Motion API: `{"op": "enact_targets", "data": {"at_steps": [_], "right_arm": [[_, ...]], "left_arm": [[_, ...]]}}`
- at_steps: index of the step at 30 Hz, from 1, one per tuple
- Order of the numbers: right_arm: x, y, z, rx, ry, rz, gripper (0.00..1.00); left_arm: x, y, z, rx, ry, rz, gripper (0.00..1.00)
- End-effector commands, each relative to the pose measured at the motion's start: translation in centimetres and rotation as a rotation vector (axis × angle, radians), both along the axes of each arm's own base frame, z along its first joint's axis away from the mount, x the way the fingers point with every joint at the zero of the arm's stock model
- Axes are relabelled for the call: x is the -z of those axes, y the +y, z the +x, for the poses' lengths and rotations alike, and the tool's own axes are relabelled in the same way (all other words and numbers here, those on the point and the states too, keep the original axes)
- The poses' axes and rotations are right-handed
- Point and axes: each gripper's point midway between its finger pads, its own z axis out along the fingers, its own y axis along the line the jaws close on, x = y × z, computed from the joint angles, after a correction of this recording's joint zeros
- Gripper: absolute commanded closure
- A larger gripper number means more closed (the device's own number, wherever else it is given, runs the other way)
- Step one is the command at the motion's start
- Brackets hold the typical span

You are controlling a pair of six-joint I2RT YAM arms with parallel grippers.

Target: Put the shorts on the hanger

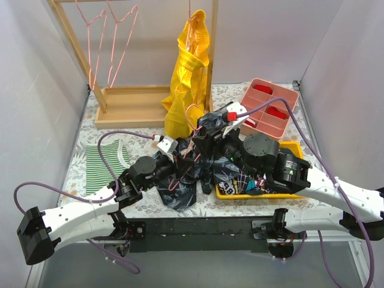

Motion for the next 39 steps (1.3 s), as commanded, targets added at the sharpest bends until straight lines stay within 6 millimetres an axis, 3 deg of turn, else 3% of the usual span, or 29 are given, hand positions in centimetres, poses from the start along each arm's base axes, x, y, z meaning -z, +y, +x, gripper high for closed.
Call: {"op": "enact_targets", "data": {"at_steps": [1, 7, 12, 15, 20, 21, 24, 30, 39], "right_arm": [[-1.7, -0.8, 1.5, 0.02, -0.119, -0.122, 0.37], [-1.6, -0.7, 5.0, -0.032, -0.077, -0.167, 0.34], [-1.3, 1.1, 5.1, -0.141, -0.049, -0.15, 0.3], [0.4, 1.7, 5.2, -0.166, -0.029, -0.197, 0.3], [3.1, 0.7, 6.2, -0.1, -0.033, -0.236, 0.32], [4.5, 0.6, 6.7, -0.081, -0.04, -0.257, 0.32], [5.5, -0.3, 7.4, -0.032, -0.081, -0.251, 0.36], [5.5, -1.4, 7.7, 0.002, -0.175, -0.212, 0.45], [7.1, -1.6, 8.2, 0.035, -0.213, -0.209, 0.48]], "left_arm": [[-3.3, -0.9, -0.2, 0.04, -0.059, -0.045, 1.0], [-2.9, -1.4, -0.3, 0.057, -0.044, -0.028, 1.0], [-2.4, -2.0, -0.4, 0.08, -0.026, -0.007, 1.0], [-2.5, -2.3, -0.6, 0.093, -0.025, 0.004, 1.0], [-2.5, -2.4, -0.6, 0.1, -0.027, 0.022, 1.0], [-2.5, -2.5, -0.6, 0.102, -0.022, 0.024, 1.0], [-2.5, -2.6, -0.6, 0.108, -0.011, 0.033, 1.0], [-1.6, -3.0, -0.6, 0.117, 0.019, 0.066, 1.0], [-0.5, -4.2, -0.9, 0.167, 0.054, 0.093, 1.0]]}}
